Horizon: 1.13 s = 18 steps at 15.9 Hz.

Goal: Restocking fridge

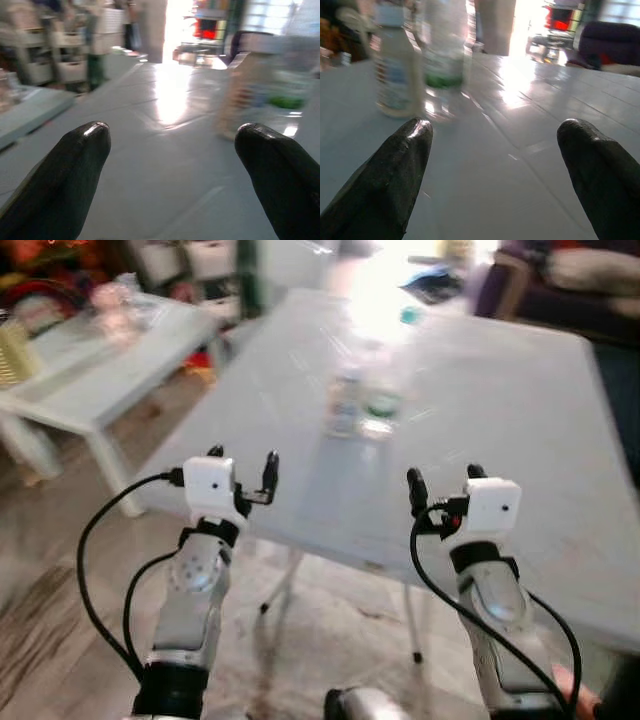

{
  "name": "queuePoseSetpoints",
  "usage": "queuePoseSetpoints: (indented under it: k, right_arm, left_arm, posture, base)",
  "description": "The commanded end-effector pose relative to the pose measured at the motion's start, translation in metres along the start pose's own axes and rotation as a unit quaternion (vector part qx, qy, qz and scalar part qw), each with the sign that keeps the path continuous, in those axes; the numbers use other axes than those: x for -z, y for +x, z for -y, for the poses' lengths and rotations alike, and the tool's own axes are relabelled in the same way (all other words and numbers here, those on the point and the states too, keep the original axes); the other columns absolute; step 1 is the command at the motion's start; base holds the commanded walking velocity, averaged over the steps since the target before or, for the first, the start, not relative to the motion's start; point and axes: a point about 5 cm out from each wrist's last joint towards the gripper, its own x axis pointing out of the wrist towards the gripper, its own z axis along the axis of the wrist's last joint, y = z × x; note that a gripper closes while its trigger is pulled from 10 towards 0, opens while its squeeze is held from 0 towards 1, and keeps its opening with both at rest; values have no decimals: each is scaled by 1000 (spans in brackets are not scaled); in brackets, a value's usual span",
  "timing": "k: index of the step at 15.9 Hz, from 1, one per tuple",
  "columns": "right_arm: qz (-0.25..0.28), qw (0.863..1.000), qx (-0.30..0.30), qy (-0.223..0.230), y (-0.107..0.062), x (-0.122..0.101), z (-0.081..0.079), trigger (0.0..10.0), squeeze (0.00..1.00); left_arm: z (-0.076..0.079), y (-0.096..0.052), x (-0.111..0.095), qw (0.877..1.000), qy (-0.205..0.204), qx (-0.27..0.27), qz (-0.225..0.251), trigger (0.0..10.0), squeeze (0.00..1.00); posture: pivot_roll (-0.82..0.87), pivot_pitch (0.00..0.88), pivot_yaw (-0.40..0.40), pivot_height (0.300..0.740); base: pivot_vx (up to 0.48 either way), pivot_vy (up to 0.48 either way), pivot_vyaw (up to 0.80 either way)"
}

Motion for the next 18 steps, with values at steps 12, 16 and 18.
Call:
queuePoseSetpoints:
  k: [12, 16, 18]
  right_arm:
    - [-6, 1000, -14, -12, -14, 2, -1, 10000, 0]
    - [-16, 1000, -13, -8, -19, 7, -2, 10000, 0]
    - [-15, 1000, -14, -10, -18, 6, -3, 10000, 0]
  left_arm:
    - [-7, -19, 4, 1000, 8, 0, -17, 10000, 0]
    - [-8, -19, 5, 1000, 6, -1, -20, 10000, 0]
    - [-5, -18, 4, 1000, 1, 1, -19, 10000, 0]
  posture:
    - [12, 83, -29, 740]
    - [9, 90, -28, 740]
    - [5, 94, -28, 740]
  base:
    - [293, 0, 0]
    - [314, 0, 0]
    - [356, 0, 0]
